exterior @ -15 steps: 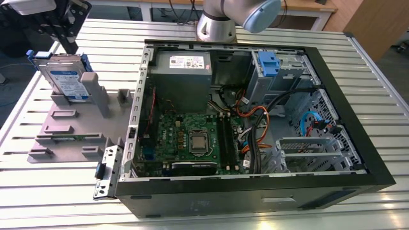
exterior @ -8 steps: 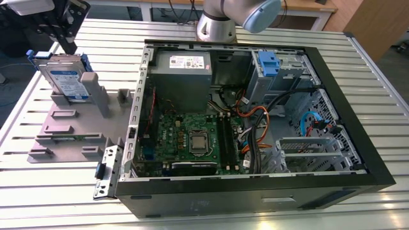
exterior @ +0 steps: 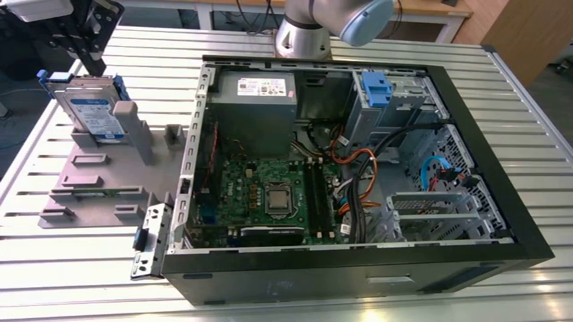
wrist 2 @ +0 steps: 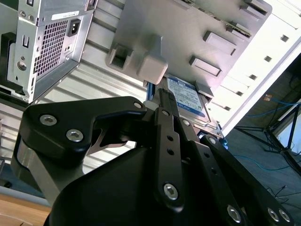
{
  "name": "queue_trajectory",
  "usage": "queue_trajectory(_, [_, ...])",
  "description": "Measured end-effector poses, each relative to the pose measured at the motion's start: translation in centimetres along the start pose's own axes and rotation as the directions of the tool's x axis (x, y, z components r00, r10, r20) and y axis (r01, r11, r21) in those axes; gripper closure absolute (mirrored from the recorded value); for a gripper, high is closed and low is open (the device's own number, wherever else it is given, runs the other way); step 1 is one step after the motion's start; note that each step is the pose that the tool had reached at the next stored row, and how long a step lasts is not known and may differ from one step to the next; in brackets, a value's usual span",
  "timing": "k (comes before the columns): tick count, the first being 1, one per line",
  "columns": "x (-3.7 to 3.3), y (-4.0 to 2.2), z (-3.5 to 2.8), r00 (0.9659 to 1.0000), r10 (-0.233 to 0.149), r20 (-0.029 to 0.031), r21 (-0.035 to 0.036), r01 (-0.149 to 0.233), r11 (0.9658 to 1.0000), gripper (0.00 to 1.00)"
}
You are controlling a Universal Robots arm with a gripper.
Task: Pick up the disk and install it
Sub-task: 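Reach for the disk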
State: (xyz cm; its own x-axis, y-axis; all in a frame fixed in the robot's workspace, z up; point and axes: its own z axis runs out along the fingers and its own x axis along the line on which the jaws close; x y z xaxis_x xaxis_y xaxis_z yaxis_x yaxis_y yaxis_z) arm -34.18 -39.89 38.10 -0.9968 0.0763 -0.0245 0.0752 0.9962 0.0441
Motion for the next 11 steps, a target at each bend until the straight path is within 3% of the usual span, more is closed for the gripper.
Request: queue_trajectory(11, [0.55,-0.04,0.03,1.0000,0.000,0.0000,0.0004,0.000,1.0000,0.90])
